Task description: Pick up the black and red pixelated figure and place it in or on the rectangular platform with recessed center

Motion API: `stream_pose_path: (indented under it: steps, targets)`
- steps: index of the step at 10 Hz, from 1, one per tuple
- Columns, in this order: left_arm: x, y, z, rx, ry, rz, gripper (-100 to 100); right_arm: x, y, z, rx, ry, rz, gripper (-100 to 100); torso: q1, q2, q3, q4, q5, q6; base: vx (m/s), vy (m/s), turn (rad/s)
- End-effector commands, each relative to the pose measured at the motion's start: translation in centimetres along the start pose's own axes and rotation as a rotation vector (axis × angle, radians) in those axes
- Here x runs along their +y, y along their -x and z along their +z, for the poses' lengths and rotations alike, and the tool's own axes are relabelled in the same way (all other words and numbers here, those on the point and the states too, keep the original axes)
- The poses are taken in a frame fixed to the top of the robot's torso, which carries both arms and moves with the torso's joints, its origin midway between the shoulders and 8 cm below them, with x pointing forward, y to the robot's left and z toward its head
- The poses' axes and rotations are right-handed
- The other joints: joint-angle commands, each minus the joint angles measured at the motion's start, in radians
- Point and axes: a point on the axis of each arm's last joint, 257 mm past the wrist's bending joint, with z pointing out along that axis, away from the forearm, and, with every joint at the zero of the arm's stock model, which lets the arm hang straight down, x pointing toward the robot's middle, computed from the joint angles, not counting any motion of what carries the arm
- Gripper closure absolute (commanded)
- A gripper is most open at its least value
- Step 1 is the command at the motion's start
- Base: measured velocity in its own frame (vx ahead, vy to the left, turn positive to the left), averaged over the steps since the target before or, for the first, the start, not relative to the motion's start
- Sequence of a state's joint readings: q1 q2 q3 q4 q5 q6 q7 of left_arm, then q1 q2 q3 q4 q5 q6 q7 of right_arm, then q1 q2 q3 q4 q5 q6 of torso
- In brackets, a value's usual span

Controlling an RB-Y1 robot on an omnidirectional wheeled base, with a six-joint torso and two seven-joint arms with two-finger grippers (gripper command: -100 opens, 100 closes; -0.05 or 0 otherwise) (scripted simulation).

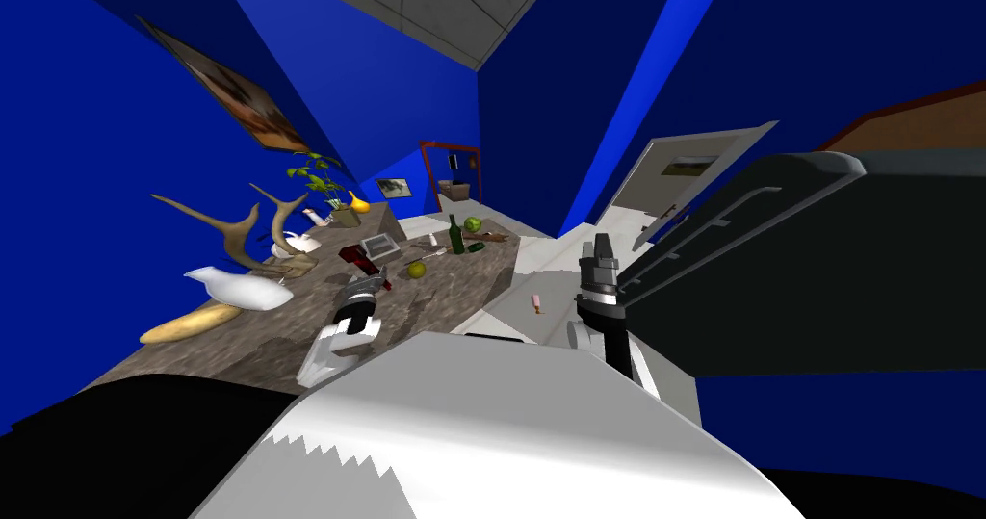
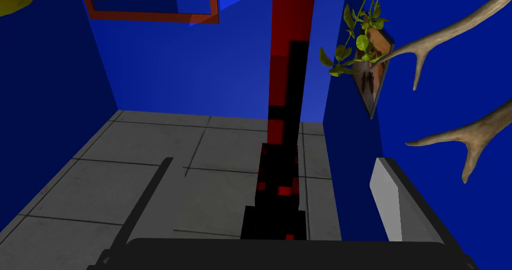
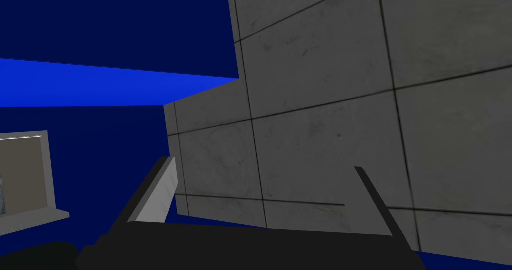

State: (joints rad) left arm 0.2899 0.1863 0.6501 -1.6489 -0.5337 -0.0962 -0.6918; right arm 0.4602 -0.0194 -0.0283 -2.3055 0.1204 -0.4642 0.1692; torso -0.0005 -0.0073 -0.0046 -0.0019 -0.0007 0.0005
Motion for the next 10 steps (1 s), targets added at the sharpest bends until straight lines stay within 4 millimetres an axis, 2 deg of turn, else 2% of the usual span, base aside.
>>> stream_pose_path:
  steps: [1,2,3,4,5,9,10]
  targets:
    - [0.0,0.0,0.0,0.000,0.000,0.000,0,0.0,0.0,0.0,0.000,0.000,0.000,0,0.000,0.000,0.000,0.000,0.000,0.000,0.010,-0.005,0.000]
    - [1.6,0.5,0.8,-0.005,0.033,-0.001,-100,0.0,0.0,0.0,0.000,0.000,0.000,0,0.001,0.003,0.002,0.001,0.000,0.000,-0.022,0.003,-0.220]
    - [2.6,0.8,1.3,-0.007,0.053,-0.002,-100,0.0,0.0,0.0,0.000,0.000,0.000,0,0.002,0.005,0.003,0.001,0.000,0.001,-0.062,0.019,-0.281]
    - [2.0,0.8,1.1,-0.007,0.037,0.000,-100,0.0,0.0,0.0,0.000,0.000,0.000,0,0.003,0.008,0.005,0.002,0.001,0.001,-0.031,0.014,-0.048]
    - [2.1,0.8,1.2,-0.007,0.041,-0.001,100,0.0,0.0,0.0,0.000,0.000,0.000,0,0.003,0.007,0.004,0.002,0.001,0.000,0.000,0.000,0.000]
    - [2.2,0.8,1.1,-0.006,0.042,-0.001,100,0.0,0.0,0.0,0.000,0.000,0.000,0,0.002,0.005,0.003,0.001,0.000,0.000,0.000,0.000,0.000]
    - [2.2,0.7,1.1,-0.005,0.043,-0.001,0,0.0,0.0,0.0,0.000,0.000,0.000,0,0.002,0.005,0.003,0.001,0.000,0.001,0.000,0.000,0.000]
